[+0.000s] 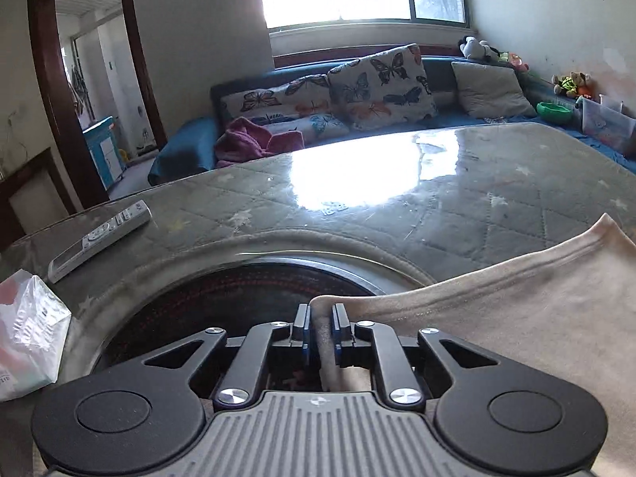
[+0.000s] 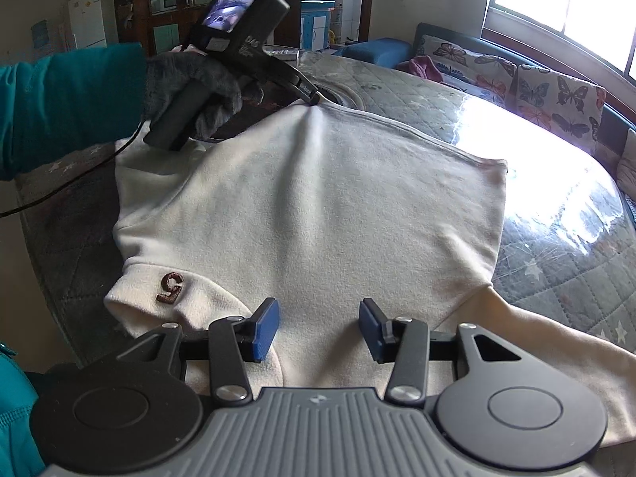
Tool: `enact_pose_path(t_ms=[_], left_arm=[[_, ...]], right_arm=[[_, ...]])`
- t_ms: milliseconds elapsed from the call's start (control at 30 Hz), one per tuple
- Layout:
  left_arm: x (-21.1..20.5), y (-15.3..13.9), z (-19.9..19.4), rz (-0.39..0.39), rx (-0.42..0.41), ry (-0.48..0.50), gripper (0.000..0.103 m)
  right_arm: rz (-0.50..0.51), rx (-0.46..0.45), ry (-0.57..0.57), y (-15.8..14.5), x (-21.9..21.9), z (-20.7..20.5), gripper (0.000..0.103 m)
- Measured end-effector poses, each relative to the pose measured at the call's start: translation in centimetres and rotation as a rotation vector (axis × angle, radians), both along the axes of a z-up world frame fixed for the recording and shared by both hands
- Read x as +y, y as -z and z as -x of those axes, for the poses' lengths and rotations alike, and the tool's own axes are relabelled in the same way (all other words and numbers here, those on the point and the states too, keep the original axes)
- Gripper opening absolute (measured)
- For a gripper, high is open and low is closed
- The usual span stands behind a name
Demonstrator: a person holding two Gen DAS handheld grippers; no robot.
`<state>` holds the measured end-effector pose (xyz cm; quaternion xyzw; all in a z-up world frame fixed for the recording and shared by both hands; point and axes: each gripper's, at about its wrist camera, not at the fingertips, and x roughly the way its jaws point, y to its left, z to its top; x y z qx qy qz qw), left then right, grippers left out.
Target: Fold clothes
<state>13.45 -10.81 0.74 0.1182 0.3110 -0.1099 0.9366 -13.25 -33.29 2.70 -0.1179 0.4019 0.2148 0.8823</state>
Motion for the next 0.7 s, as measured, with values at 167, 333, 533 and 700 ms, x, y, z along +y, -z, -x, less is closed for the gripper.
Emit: enact_pose_path(t_ms=[167, 333, 533, 700], left_arm=[[0.9, -1.7, 1.0, 0.049, -0.003, -0.024, 0.021], [2.7, -3.3, 5.7, 0.171, 0.019, 0.029, 0.021], [5.7, -3.5, 12.9, 0.173, -0.026, 0.016, 0.03], [10.8, -2.9, 15.8, 0.106, -0.073, -0.237, 0.045]], right_arm=[[0.005, 0.001, -0.005, 0.0, 0.0, -0.2, 0.047], [0.003, -0.003, 0.001, 0.1, -0.1, -0.2, 0.047], [0.011, -0.015, 0.003, 0.1, 0.2, 0.0, 0.048], [0.012, -0.021, 0.005, 0.2, 0.2, 0.1, 0.048]])
